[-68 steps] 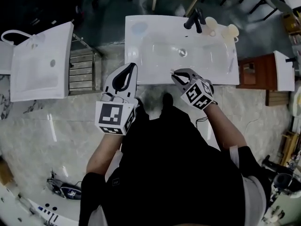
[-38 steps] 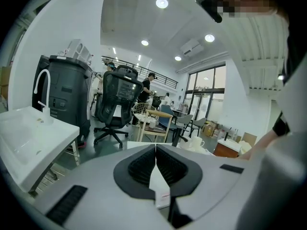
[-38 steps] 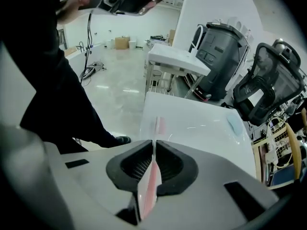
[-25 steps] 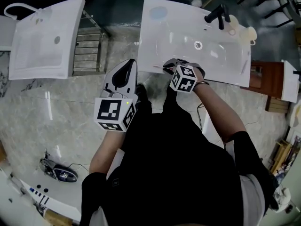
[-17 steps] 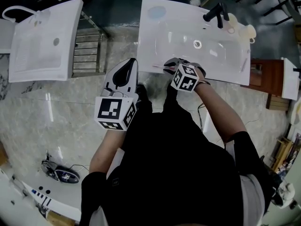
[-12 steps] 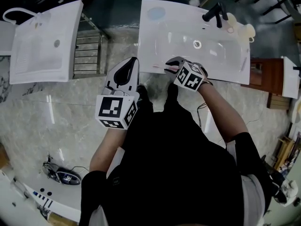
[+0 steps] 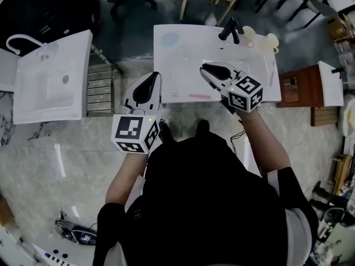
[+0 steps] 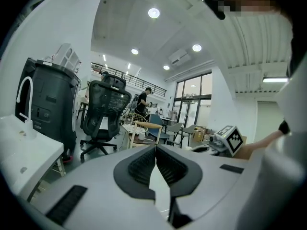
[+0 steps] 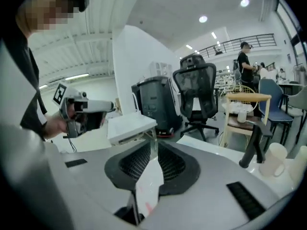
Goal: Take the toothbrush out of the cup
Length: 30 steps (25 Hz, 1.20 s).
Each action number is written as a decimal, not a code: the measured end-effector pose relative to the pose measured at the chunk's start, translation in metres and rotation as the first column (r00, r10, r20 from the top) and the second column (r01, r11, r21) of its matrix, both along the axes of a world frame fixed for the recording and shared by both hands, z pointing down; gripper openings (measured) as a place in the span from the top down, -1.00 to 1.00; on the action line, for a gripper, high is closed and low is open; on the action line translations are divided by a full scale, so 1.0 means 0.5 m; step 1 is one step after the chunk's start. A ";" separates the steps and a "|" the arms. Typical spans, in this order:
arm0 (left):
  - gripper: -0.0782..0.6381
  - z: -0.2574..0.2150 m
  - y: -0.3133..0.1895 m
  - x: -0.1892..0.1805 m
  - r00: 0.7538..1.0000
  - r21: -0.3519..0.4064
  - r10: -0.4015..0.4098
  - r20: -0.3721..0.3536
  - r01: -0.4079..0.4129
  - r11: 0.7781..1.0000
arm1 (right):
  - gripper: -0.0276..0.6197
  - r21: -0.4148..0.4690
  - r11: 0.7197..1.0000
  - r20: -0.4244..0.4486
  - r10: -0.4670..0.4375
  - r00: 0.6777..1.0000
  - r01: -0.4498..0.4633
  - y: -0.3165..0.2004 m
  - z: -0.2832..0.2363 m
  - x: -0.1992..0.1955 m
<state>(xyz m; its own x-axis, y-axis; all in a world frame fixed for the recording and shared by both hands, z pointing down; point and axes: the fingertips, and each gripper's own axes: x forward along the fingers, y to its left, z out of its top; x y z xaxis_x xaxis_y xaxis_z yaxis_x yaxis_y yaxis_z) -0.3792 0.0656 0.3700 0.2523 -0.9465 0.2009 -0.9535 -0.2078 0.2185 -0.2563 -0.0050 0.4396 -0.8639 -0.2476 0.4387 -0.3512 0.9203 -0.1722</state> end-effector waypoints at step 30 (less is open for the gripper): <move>0.73 -0.200 -0.221 0.499 0.978 0.129 -0.072 0.197 0.047 0.990 | 0.83 0.216 0.960 0.389 0.084 0.918 -0.180 -0.171 -0.345 0.591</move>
